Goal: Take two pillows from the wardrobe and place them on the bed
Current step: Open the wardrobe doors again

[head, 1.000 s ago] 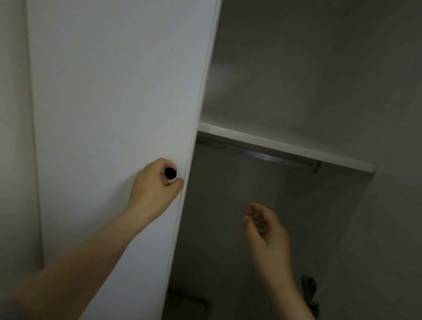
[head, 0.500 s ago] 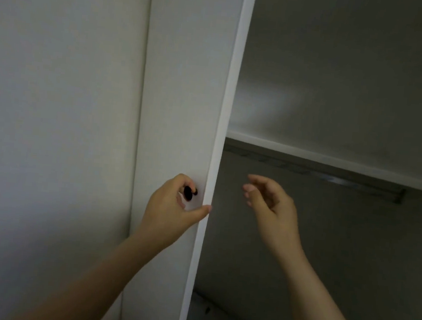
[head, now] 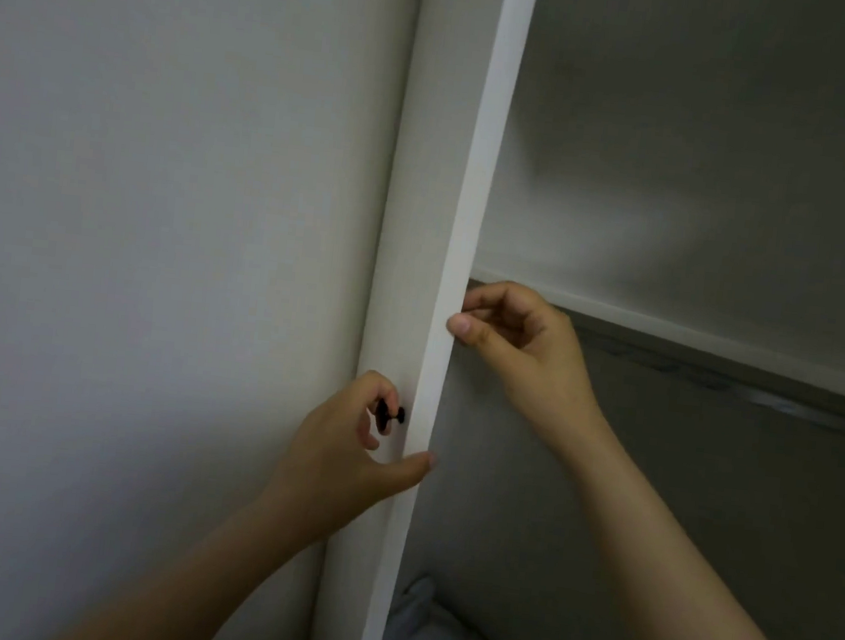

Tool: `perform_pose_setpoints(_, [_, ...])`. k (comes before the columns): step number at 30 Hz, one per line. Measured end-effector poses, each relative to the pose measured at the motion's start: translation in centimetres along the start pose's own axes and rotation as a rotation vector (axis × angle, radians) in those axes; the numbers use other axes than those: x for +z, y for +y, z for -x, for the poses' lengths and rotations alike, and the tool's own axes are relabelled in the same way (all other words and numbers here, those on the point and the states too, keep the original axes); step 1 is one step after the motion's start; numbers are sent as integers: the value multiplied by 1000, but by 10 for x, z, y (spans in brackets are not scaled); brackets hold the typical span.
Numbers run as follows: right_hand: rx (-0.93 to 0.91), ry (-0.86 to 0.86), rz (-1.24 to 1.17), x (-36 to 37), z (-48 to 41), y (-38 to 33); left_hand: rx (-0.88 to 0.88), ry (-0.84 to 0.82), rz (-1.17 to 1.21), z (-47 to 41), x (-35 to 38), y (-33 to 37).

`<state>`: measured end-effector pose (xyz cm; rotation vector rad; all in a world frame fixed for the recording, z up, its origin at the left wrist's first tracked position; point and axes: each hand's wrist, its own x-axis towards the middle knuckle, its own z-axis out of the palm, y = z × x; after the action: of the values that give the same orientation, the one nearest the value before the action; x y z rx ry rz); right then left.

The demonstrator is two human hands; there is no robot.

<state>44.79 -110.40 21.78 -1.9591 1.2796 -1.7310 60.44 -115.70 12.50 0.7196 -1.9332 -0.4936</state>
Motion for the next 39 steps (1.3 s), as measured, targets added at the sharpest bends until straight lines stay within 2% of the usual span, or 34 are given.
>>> perform_pose_setpoints(12, [-48, -138, -147, 101, -29, -7, -143, 122, 71, 24, -83, -33])
perform_pose_setpoints(18, [-30, -123, -204, 133, -38, 7, -172, 261, 51, 32, -126, -62])
perform_pose_setpoints(26, [47, -181, -112, 168, -34, 37, -274, 388, -32, 24, -163, -101])
perform_pose_setpoints(30, [70, -204, -68, 178, -30, 50, -267, 432, -116, 18, -171, -113])
perform_pose_setpoints(39, [108, -209, -30, 181, -22, 66, -230, 431, -127, 16, -174, -122])
